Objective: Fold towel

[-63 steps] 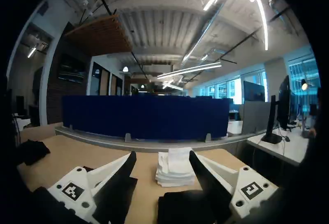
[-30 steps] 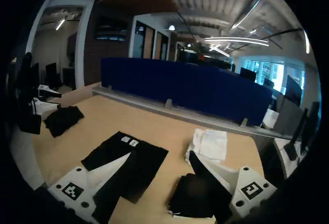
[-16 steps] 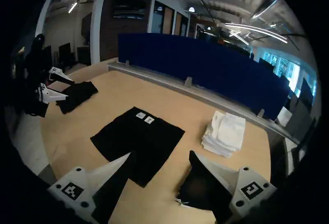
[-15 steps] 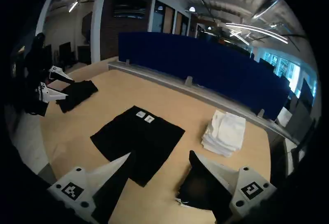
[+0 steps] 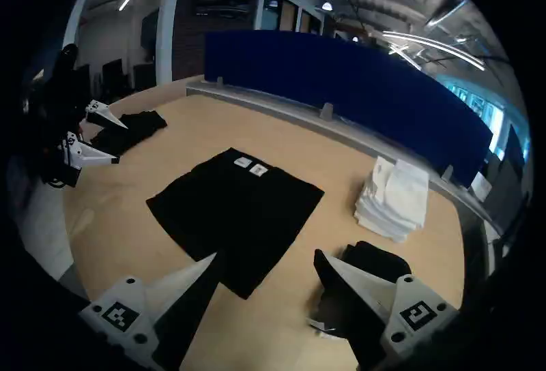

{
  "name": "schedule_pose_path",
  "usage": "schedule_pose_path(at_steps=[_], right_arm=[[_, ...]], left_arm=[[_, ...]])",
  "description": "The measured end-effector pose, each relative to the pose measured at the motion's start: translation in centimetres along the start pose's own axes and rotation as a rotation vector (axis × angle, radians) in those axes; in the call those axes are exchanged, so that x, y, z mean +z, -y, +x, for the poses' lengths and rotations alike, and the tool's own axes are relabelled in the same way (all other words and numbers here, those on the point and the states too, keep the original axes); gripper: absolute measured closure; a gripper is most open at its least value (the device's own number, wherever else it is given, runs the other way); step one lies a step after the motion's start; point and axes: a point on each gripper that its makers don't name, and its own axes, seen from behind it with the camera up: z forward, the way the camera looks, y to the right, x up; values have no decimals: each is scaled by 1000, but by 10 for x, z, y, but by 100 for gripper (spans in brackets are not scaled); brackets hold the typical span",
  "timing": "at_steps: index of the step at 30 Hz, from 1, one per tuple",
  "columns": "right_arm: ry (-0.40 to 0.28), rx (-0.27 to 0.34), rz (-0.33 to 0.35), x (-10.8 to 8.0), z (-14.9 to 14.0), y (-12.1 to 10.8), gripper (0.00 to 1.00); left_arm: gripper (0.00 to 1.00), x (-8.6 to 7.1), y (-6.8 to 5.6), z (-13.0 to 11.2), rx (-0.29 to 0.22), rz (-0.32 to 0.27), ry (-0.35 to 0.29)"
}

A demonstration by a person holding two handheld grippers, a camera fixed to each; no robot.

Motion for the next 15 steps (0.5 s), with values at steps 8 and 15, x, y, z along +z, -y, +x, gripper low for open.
schedule_pose_path(at_steps=[8, 15], right_arm=[[33, -12, 22, 24, -30, 13, 0], [64, -8, 39, 43, -55, 19, 0]], left_arm=[[4, 26, -11, -31, 0, -30, 33], [4, 49, -21, -54, 17, -59, 77]])
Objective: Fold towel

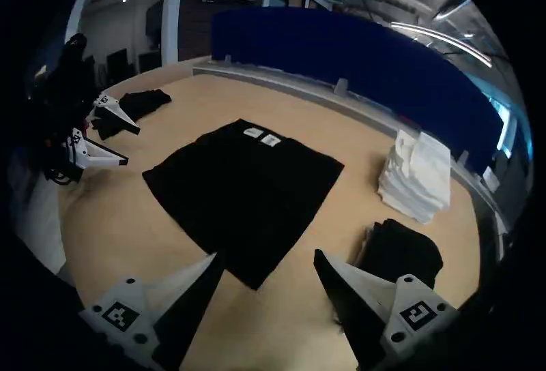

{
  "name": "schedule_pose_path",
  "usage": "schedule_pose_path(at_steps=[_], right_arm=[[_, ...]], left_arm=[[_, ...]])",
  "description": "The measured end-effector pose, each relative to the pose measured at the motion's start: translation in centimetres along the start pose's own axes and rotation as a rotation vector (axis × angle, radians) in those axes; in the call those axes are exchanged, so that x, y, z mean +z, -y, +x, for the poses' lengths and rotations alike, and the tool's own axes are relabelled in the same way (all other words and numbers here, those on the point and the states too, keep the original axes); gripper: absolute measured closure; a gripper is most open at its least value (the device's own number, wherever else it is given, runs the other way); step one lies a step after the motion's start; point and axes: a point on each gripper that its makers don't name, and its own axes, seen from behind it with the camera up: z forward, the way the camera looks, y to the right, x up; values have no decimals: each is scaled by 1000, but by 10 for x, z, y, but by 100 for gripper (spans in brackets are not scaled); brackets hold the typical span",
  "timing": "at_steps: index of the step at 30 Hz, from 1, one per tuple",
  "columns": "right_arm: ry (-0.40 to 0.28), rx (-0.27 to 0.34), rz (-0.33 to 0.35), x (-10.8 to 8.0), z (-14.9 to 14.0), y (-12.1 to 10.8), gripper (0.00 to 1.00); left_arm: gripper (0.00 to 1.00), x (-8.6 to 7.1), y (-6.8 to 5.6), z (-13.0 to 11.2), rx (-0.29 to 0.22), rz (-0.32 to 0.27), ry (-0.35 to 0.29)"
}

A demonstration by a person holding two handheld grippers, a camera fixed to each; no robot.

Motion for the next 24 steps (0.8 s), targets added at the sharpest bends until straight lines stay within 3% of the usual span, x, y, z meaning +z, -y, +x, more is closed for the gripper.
schedule_pose_path(at_steps=[6, 11, 17, 24], right_arm=[[43, 3, 20, 13, -23, 5, 0], [87, -1, 40, 21, -38, 9, 0], [114, -15, 57, 24, -44, 10, 0], [131, -21, 72, 27, -46, 12, 1]], left_arm=[[4, 16, -5, -16, 0, -17, 36], [4, 23, -15, -24, 3, -62, 75], [5, 27, -27, -28, 34, -123, 116], [5, 29, -30, -38, 61, -154, 163]])
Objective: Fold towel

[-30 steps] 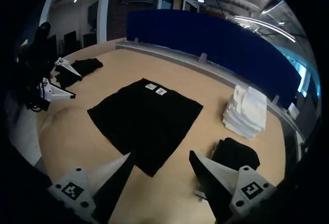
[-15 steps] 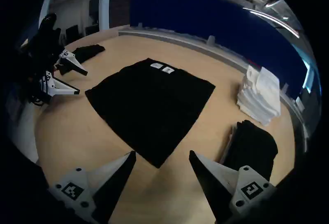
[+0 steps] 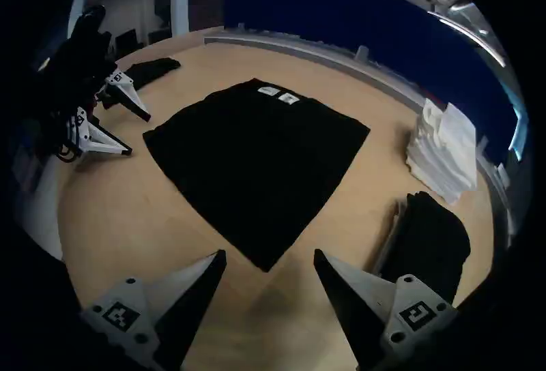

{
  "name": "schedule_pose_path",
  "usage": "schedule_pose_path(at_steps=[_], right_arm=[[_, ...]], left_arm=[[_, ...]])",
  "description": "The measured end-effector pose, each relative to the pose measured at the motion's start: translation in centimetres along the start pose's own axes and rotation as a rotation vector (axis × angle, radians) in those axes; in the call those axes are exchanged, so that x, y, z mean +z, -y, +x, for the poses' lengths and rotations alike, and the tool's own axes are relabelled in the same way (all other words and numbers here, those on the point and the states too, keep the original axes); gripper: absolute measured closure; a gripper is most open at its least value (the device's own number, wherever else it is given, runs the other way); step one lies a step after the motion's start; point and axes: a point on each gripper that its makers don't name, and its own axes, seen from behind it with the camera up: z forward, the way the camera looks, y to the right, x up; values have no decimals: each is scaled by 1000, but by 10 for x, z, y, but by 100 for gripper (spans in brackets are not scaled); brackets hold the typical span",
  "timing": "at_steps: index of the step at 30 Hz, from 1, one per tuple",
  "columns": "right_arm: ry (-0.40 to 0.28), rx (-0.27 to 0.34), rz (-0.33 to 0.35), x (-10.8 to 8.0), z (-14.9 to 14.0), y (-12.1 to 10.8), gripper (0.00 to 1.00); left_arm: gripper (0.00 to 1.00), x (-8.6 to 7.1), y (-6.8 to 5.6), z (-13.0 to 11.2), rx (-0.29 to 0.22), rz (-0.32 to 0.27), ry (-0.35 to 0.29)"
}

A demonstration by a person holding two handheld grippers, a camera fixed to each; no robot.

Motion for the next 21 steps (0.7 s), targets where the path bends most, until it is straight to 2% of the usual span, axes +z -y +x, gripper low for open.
schedule_pose_path(at_steps=[7, 12, 21], right_arm=[[10, 15, 16, 4, -4, 3, 4], [21, 21, 26, 7, -7, 5, 13], [34, 50, 37, 13, -12, 6, 20]], left_arm=[[6, 5, 0, -7, -21, -17, 39], [10, 10, 1, -6, -49, -24, 58], [26, 10, 9, -5, -76, -15, 88]])
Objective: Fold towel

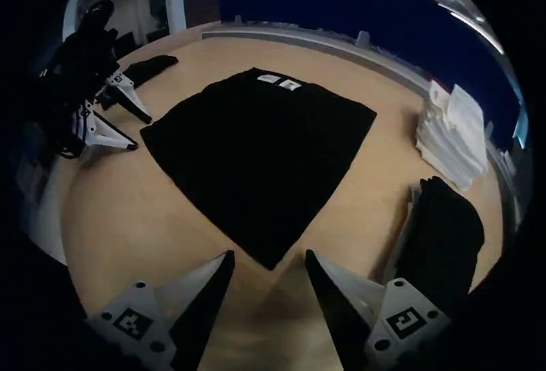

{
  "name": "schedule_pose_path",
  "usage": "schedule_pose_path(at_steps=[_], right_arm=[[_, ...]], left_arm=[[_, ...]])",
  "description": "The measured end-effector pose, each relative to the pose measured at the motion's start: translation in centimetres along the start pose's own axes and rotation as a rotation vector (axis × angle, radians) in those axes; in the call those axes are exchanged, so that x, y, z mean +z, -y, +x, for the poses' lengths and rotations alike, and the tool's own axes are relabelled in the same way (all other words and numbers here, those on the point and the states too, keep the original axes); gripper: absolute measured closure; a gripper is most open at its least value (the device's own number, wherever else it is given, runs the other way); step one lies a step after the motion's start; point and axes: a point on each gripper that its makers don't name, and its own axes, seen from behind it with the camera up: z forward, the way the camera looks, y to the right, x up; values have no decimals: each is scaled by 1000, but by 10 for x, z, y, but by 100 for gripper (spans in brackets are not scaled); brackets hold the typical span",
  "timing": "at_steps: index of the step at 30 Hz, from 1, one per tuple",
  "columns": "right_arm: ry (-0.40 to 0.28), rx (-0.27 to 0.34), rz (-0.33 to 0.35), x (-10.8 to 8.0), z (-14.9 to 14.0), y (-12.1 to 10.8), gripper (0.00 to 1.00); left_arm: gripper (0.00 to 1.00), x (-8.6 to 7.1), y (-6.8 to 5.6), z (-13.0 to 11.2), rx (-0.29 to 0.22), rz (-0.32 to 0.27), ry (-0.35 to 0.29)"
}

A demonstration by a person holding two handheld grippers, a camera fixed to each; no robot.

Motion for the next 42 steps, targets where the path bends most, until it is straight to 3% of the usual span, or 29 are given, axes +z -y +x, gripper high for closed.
schedule_pose_path(at_steps=[3, 9, 16, 19, 24, 29, 37, 42], right_arm=[[2, 7, 4, 2, 0, 0, 29], [0, 17, 4, 3, 0, -1, 32], [-4, 10, -8, 1, -1, -2, 42], [-4, 3, -6, 1, -1, -1, 50], [-4, 0, -3, 1, -2, -1, 54], [-3, 3, -4, 1, -1, -2, 69], [4, 9, 0, 1, -1, -2, 78], [6, -2, 6, 0, -1, -2, 81]], left_arm=[[30, 1, 1, 0, 6, 13, 5], [41, 1, -1, 1, 15, 16, 4], [50, 1, -4, 2, 24, 14, 5], [52, 0, -5, 2, 24, 14, 5], [59, 0, -6, 3, 25, 13, 5], [66, 1, -6, 4, 33, 13, 7], [77, 1, -6, 5, 42, 15, 10], [80, -1, -8, 5, 59, 17, 7]])
